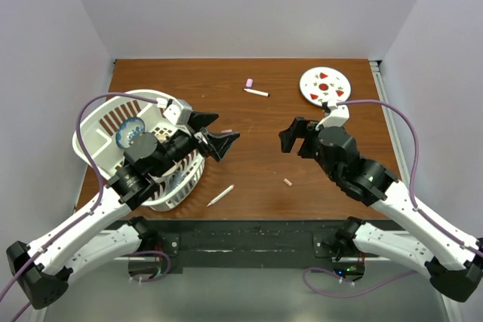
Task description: Insert the pens into the pen caps
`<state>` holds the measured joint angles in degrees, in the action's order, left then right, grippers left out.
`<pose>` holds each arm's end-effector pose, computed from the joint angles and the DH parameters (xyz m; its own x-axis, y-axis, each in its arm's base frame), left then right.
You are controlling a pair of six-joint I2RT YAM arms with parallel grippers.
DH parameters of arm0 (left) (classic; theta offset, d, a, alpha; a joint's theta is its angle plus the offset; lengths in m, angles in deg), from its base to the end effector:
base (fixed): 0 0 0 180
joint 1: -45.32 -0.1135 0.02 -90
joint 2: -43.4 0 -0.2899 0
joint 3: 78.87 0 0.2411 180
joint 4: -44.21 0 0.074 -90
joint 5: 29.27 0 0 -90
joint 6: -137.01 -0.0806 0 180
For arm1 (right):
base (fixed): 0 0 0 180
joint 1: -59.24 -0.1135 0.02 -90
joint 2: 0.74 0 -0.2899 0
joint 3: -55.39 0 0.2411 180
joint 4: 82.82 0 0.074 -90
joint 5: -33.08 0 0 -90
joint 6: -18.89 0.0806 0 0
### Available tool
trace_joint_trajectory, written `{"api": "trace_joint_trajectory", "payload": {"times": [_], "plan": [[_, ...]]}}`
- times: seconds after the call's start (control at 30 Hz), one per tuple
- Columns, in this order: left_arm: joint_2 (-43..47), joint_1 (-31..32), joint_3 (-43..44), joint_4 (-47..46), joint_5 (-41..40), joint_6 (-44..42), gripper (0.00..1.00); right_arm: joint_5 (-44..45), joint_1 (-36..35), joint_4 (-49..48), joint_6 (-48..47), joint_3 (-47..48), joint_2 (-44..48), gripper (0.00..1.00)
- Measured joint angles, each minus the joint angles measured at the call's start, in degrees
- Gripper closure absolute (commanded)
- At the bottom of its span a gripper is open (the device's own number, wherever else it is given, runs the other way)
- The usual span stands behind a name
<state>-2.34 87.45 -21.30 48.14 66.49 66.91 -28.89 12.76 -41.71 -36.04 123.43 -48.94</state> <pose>0.1476 -0.1444 0.3917 -0.1564 -0.3152 -0.9361 0.7316 0.5997 -0.3242 0.1575 0.1108 0.3588 -0.3990 0.3164 -0.8606 -0.1335 0.9085 0.3959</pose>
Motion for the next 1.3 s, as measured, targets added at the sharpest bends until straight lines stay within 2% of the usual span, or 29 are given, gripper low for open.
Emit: {"api": "trace_joint_trajectory", "payload": {"times": [0.27,0.4,0.53,0.7,0.83,1.03,1.3], "plan": [[0.0,0.0,-0.4,-0.2,0.0,0.0,0.00,4.4,0.0,1.6,-0.2,0.1,-1.1,0.01],[0.2,0.0,-0.7,-0.2,0.0,0.0,0.00,8.8,0.0,1.5,-4.8,0.7,-3.4,0.02],[0.5,0.0,-0.8,-0.2,0.0,-0.1,0.00,12.1,0.0,0.3,-10.6,1.0,-8.1,0.03],[1.3,0.0,-0.9,-0.2,-0.1,-0.7,0.00,11.4,0.8,0.7,-15.4,2.7,-17.5,0.11],[1.9,0.0,-0.9,-0.2,0.0,-1.1,0.01,7.3,6.4,2.8,-21.4,6.1,-27.0,0.21],[2.3,0.0,-0.9,-0.7,0.2,-1.1,0.01,3.7,18.0,4.0,-30.0,10.1,-40.3,0.29],[2.3,0.0,-1.8,-1.1,0.3,-1.1,0.01,-5.9,30.1,6.2,-40.2,10.1,-45.6,0.38]]}}
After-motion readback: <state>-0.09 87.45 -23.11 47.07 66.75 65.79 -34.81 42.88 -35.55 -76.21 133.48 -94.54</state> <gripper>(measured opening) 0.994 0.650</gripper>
